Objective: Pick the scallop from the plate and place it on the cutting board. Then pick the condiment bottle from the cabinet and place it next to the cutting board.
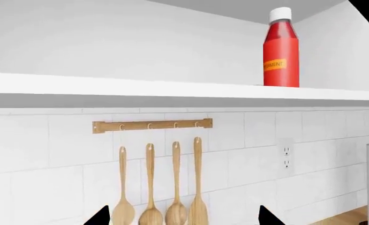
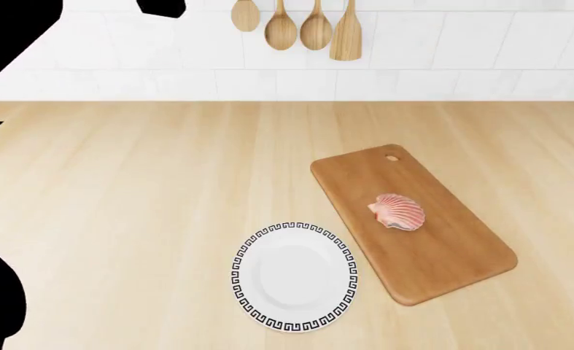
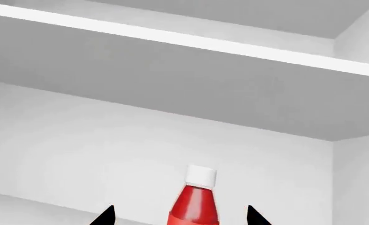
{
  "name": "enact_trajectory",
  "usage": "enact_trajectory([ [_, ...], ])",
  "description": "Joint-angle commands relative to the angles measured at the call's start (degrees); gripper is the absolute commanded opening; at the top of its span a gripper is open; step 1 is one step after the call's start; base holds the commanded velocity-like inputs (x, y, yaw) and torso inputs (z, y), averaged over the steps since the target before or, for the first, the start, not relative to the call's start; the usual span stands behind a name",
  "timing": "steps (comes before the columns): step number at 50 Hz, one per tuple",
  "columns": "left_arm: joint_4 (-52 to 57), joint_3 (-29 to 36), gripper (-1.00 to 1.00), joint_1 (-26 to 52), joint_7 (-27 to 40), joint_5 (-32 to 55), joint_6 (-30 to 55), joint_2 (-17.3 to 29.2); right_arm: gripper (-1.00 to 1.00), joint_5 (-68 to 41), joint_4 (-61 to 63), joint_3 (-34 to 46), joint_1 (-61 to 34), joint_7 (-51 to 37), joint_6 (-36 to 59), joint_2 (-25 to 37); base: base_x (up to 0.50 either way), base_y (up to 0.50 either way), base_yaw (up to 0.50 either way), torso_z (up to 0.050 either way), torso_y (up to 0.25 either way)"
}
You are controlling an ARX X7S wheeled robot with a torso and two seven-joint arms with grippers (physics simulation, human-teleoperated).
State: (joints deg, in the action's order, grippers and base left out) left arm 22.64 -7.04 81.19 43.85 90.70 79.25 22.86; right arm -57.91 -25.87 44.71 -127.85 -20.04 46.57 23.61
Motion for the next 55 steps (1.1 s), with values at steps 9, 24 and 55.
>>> enact_trajectory([
  [9, 0.3, 0.7, 1.00, -0.3, 2.1, 4.3, -1.1, 1.4, 1.00, 19.5, -31.8, -8.5, -7.1, 16.7, -5.5, -13.5, 0.00, 0.00, 0.00, 0.000, 0.000],
  [24, -0.8, 1.4, 1.00, 0.8, 0.7, 3.5, -2.3, 1.9, 1.00, 59.3, -40.1, -43.1, -7.1, 28.1, -4.8, -21.5, 0.00, 0.00, 0.00, 0.000, 0.000],
  [55, -4.6, 4.3, 1.00, 1.2, -7.2, -5.2, -6.1, 1.7, 1.00, 58.7, -48.1, -44.4, -7.1, 25.0, -10.2, -20.6, 0.00, 0.00, 0.00, 0.000, 0.000],
])
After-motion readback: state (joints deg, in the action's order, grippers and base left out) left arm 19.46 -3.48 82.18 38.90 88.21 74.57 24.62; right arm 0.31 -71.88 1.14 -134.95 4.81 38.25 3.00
